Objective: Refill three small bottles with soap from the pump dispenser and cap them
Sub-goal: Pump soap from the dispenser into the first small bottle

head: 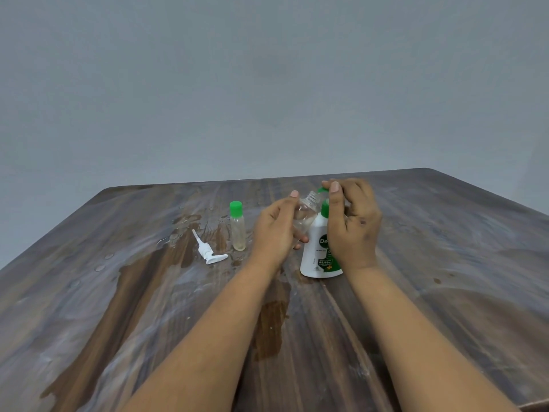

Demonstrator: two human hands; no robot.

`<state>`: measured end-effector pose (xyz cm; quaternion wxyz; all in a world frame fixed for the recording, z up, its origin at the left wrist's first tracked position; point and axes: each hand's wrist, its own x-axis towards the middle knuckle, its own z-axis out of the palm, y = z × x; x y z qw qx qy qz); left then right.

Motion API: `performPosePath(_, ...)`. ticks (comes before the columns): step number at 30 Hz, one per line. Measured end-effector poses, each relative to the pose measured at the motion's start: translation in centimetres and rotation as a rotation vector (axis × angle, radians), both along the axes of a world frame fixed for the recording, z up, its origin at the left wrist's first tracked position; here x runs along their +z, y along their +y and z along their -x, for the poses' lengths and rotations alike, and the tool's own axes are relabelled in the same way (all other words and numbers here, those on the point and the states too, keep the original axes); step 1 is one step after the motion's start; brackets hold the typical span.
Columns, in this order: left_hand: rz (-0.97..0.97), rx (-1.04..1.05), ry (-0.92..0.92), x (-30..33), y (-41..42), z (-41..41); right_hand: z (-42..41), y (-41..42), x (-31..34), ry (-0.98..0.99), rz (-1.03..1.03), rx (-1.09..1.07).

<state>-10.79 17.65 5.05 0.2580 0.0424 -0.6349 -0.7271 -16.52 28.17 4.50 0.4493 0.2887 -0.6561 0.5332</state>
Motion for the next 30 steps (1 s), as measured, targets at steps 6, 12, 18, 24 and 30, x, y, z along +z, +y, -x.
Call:
performPosePath(6, 0.006, -0.002, 0.002, -0.04, -0.05, -0.03, -0.11, -0.02, 0.14, -0.031, 0.012, 0.03)
performPosePath(12, 0.012, 0.003, -0.001, -0.09, -0.09, 0.04, -0.03, -0.02, 0.16, -0.033, 0.0, 0.023)
performPosePath(18, 0.007, -0.01, -0.004, -0.01, -0.06, -0.03, -0.32, -0.1, 0.18, -0.033, 0.027, 0.003)
performPosePath(24, -0.002, -0.005, 0.002, -0.05, -0.05, 0.0, -0.08, -0.08, 0.19, -0.038, 0.005, 0.005)
performPosePath(30, -0.007, -0.005, 0.0, 0.03, 0.02, -0.08, -0.13, -0.12, 0.06, -0.026, 0.006, -0.009)
